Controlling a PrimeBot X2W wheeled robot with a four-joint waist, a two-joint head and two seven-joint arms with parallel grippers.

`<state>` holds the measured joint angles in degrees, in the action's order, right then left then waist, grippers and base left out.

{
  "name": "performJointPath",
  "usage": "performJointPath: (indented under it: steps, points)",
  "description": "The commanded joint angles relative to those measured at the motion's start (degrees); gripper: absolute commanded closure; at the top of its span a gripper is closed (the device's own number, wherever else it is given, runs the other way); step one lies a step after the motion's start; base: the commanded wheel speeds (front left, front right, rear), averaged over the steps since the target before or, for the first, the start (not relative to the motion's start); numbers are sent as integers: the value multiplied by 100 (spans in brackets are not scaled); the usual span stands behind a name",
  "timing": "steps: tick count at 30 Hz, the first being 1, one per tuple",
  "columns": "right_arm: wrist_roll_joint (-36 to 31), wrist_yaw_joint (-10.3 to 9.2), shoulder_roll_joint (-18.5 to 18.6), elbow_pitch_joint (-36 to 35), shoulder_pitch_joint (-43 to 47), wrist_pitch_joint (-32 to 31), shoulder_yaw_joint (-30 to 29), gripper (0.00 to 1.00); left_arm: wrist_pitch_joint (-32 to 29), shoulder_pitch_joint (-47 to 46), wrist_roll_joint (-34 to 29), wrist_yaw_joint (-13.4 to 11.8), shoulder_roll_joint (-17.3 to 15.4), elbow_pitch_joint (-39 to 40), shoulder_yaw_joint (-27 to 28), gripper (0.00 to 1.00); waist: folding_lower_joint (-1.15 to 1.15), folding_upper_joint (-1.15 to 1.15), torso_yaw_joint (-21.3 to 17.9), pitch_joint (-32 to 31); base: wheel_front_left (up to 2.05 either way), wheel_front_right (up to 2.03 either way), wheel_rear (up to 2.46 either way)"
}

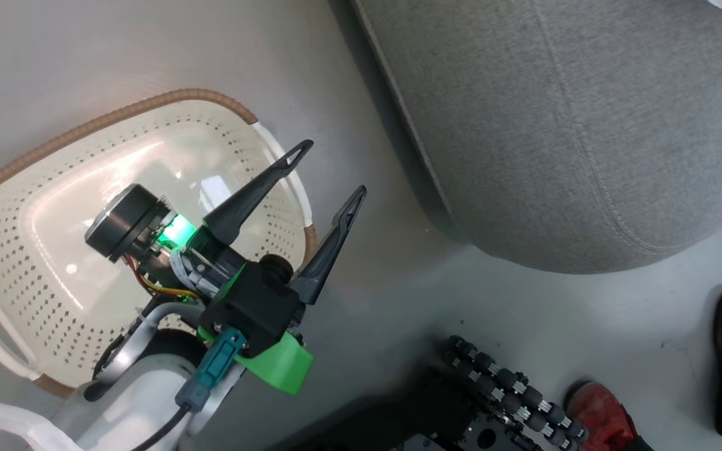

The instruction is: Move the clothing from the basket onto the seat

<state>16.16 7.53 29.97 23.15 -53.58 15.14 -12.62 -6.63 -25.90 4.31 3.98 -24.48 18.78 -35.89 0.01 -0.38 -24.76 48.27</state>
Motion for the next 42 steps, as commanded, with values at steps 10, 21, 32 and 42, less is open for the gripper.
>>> performJointPath:
  steps: [10,21,32,42]
  points:
    - [106,-8,-477,1148,99,-1,194,17,257,-150,27,-119,70,-164,-21,0,-1,38,511,134,0,0,0]
    - [-216,-8,-1120,-84,1655,0,-309,0,1127,105,237,-349,423,-926,-29,0,-1,38,647,-985,0,0,0]
    - [-246,-8,-1889,-1264,3656,0,728,0,2066,735,1019,-793,1110,-1932,346,0,-1,38,1243,-2578,0,0,0]
    - [-78,-8,-2032,-1489,4526,0,1735,0,2180,1542,1148,-976,1615,-2314,1241,0,-1,38,2123,-3698,0,0,0]
